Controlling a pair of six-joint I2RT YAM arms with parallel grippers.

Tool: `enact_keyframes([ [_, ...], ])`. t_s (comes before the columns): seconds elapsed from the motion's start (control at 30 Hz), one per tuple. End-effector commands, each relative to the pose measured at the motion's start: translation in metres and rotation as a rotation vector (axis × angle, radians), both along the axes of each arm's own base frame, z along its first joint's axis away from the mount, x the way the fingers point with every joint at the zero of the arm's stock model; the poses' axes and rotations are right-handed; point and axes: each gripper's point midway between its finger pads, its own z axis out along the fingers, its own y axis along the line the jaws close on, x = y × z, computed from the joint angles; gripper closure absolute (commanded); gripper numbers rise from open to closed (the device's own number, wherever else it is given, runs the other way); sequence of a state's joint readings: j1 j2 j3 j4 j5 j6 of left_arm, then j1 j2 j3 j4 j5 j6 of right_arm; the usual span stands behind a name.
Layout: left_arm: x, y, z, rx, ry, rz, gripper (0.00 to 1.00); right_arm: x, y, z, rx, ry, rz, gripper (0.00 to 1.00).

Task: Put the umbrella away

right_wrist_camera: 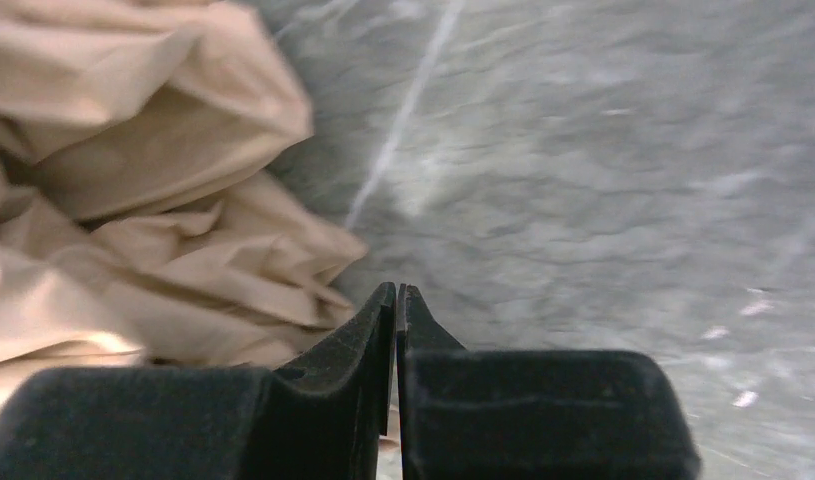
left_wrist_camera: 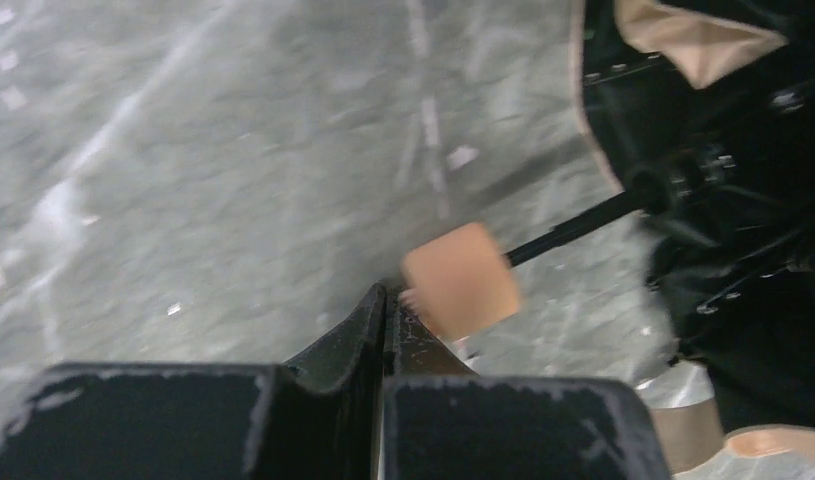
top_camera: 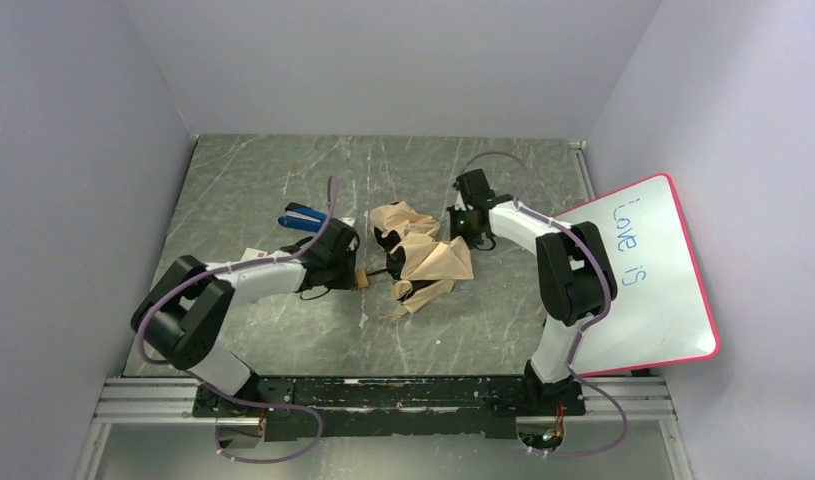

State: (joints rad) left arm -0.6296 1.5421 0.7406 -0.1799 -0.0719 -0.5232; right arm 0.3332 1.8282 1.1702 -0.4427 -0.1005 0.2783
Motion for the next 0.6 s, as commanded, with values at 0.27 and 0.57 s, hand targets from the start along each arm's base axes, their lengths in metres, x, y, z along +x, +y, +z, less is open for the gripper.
enact_keyframes([
  [0.27,0.029,-0.083,0.019,-0.098,-0.077,-0.101,0.95,-0.052,0.076,0.006,0.161,0.032,0.173,0.91],
  [0.57,0.050,-0.083,0.039,-0.062,-0.134,-0.170,0.95,-0.035,0.057,0.024,0.102,-0.063,0.090,0.89],
])
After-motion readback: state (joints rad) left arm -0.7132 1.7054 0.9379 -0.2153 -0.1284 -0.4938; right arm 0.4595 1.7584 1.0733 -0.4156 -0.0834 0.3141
